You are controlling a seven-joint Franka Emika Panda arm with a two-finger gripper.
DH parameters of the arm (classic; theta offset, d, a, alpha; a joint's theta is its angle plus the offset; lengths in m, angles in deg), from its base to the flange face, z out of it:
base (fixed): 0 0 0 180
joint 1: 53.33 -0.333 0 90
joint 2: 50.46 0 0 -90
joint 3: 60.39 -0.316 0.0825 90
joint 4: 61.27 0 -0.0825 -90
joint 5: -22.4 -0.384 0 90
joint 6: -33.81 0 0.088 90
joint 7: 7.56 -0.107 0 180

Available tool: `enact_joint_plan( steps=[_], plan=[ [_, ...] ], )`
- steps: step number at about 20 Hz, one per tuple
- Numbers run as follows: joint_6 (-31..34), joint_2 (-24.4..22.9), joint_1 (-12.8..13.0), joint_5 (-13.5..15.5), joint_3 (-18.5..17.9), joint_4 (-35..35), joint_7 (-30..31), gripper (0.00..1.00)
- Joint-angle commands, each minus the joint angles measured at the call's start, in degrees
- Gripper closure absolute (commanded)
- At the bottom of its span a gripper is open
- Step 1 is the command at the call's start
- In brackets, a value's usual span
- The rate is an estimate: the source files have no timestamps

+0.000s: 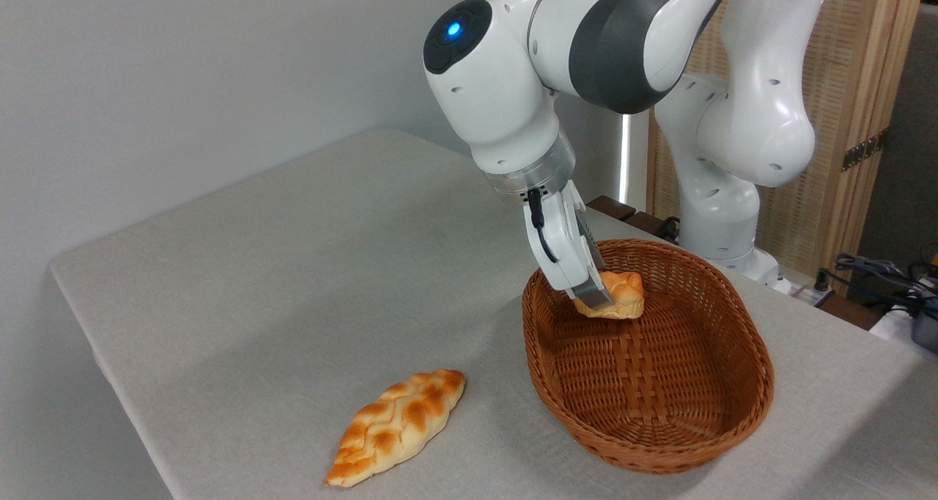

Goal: Put bread into the basket
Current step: 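Lower the bun into the basket and open the gripper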

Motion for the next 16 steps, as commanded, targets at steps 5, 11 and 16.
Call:
enact_joint_plan(
  steps=[5, 11, 16],
  plan=[
    [-0.51, -0.45, 0.82, -1.05, -0.32, -0.24, -0.03, 0.33],
    [-2.36, -0.45, 1.17, -0.87, 0.91, -0.5, 0.14, 0.33],
    [-3.41, -0.45, 1.08, -0.17, 2.4, -3.83, 1.19, 0.3]
  ],
)
